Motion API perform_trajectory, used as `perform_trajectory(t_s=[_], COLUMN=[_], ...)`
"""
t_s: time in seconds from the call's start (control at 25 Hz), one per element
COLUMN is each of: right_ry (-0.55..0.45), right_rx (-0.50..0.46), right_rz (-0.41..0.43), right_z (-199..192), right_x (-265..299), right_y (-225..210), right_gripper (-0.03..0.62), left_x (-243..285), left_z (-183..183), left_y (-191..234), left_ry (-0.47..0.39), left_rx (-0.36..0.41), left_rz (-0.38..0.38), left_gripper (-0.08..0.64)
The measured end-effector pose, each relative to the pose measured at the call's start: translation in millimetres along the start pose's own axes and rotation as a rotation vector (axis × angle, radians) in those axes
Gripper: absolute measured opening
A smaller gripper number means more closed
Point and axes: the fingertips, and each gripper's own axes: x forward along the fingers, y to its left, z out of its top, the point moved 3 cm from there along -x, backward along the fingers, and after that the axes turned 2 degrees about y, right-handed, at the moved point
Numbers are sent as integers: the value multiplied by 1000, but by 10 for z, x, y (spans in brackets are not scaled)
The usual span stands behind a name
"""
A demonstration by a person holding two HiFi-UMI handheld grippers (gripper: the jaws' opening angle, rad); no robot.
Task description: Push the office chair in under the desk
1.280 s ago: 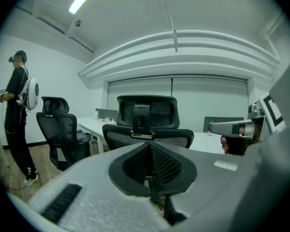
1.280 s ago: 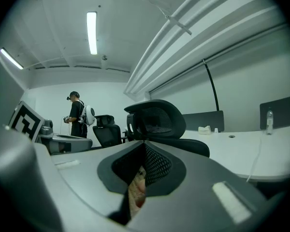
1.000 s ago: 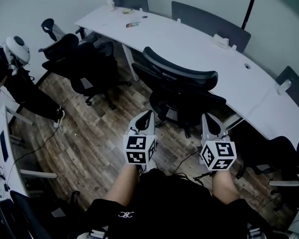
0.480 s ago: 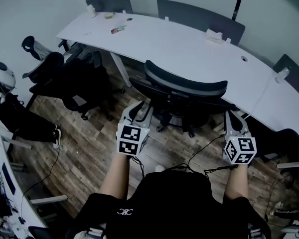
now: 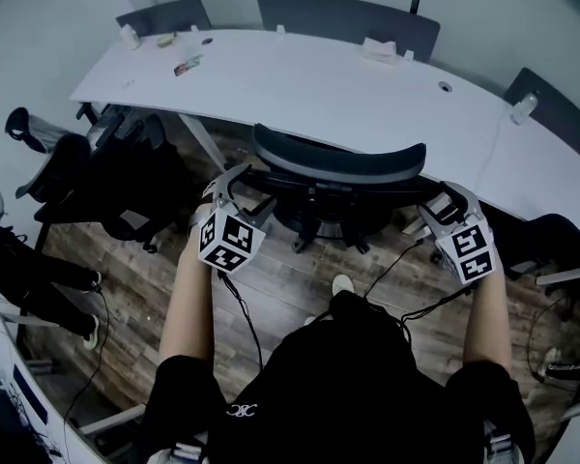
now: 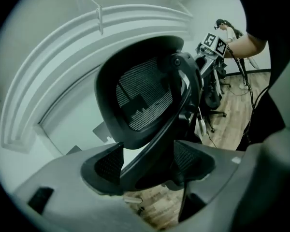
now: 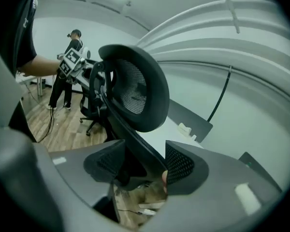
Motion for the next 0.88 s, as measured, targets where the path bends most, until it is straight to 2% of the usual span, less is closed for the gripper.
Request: perform_trajectory(t_s=[0.08,0.16,0.28,0.36,0.52,0.88], right_ry=[50,98,127,118,118,145], right_rx=[-40,-79,-126,-127,-111,-57], right_rz=[-20,-40,-40,-28,-27,1], right_z=[-64,-131,-165,-172,-179,-183], right_x=[106,210,282,283,288,325], right_y=[-41,-74,-70,-64,-77,-124], right_gripper=[263,265,272,244,241,245], left_x=[112,222,320,332,335,386], left_z=[-53,-119,-191,-193,-192,-172], left_y=[48,105,93,65,74,99], left_ry=[39,83,132,123,91,105], left_rx=[41,91,140,141,129,118], left_rz=[-25,-15,-14,-23,-22,-54], left_gripper=[340,333,234,213,212,210])
